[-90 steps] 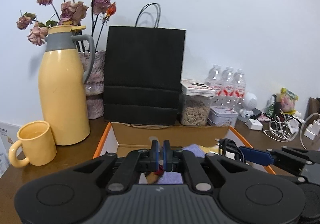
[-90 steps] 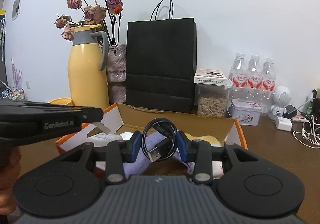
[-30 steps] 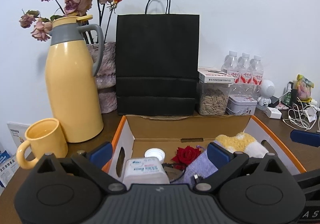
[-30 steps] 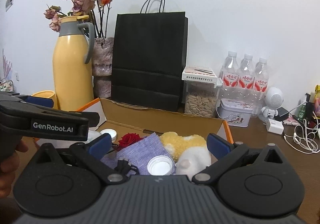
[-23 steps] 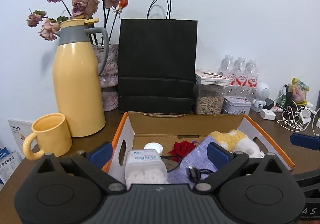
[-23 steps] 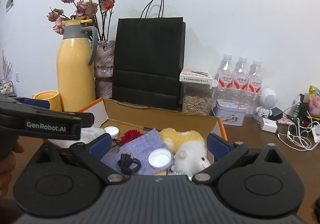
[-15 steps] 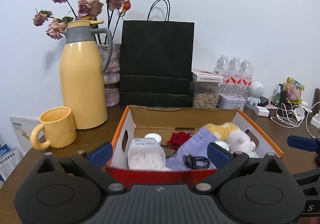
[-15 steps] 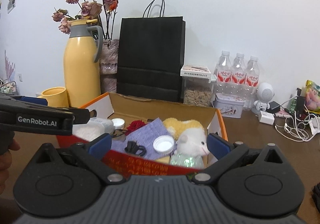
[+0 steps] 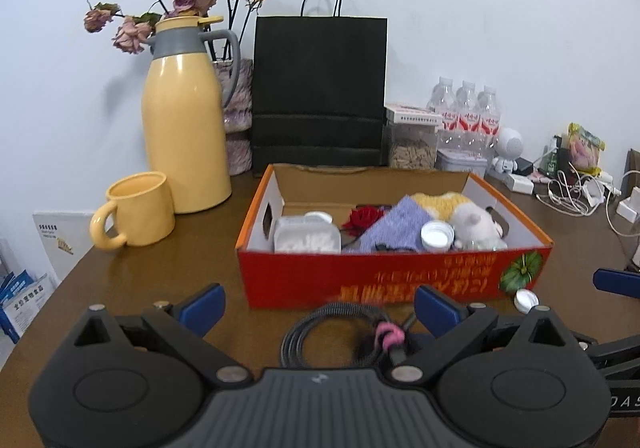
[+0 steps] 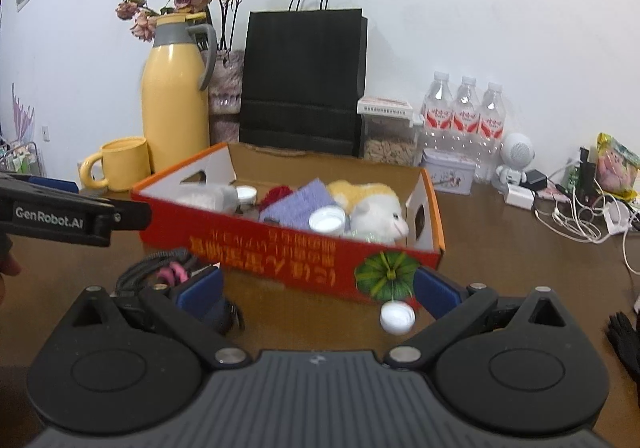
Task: Organize objects
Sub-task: 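Move both tools back over the table toward the navy pouch, then grasp the white round container with the right tool while the left tool grasps the navy pouch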
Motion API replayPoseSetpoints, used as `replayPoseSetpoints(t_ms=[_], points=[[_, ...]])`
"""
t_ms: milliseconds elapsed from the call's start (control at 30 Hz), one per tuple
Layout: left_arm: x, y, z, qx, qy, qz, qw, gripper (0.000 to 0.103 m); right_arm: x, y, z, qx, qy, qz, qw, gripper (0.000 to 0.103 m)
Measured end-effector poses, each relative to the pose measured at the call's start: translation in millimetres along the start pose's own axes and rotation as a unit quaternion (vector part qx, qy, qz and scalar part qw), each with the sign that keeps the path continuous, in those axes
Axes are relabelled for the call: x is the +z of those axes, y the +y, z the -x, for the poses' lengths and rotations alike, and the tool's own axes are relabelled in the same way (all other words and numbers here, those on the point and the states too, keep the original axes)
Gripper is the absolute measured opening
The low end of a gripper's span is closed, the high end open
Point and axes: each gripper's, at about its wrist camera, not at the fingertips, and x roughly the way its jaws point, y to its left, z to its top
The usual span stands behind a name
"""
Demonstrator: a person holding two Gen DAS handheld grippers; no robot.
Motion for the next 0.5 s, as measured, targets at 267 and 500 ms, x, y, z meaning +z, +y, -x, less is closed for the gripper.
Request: replayPoseSetpoints(t_ms=[267, 500], points=[[-23.8, 1.5, 23.0, -0.002, 0.021, -0.005, 0.9998, 0.101, -25.7, -0.1, 21.0, -0.001, 0.02, -0.001, 1.0, 0.103], [-43.4, 1.6, 33.9, -0.003, 0.046, -0.004, 0.9989, 0.101, -44.4, -0.9, 36.9, -0.002, 0.037, 0.001, 0.999, 0.103]])
